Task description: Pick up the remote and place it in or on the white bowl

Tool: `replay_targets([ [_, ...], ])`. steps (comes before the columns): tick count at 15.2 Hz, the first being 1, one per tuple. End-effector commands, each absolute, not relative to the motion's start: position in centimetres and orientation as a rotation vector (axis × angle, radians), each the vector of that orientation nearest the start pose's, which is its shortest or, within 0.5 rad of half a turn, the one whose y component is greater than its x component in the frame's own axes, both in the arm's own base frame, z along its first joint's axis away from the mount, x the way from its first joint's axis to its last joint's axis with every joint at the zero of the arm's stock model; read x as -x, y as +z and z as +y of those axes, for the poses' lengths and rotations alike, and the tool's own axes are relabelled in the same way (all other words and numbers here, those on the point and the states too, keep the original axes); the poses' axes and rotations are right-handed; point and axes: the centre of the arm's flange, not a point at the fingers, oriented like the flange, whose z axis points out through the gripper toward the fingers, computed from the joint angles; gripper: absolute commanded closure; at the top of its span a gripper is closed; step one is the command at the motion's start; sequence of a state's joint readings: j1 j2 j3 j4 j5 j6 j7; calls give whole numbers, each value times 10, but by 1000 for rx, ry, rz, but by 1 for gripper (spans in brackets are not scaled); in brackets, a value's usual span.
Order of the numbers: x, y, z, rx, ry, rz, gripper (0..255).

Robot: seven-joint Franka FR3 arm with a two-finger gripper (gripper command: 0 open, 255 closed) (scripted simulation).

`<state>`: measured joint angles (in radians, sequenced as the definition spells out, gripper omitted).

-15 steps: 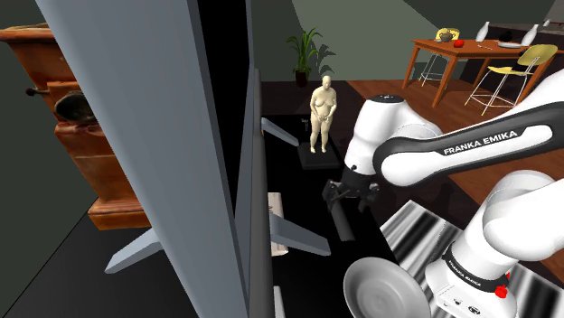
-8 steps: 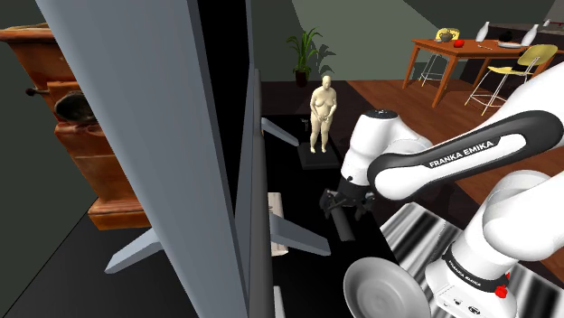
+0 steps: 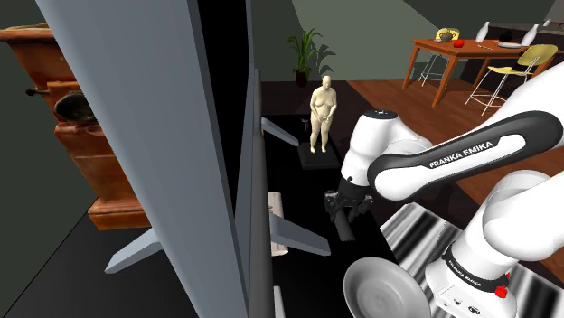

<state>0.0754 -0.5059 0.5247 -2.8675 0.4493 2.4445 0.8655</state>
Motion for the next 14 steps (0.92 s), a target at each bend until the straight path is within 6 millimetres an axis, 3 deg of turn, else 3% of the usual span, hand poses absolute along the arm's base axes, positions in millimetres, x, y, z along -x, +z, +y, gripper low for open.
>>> replay_targets([
  [1, -296, 315, 175, 2899, -26, 985, 255],
  [8, -296, 315, 175, 2899, -26, 985, 255],
  [14, -296, 346, 175, 2899, -26, 985, 255],
])
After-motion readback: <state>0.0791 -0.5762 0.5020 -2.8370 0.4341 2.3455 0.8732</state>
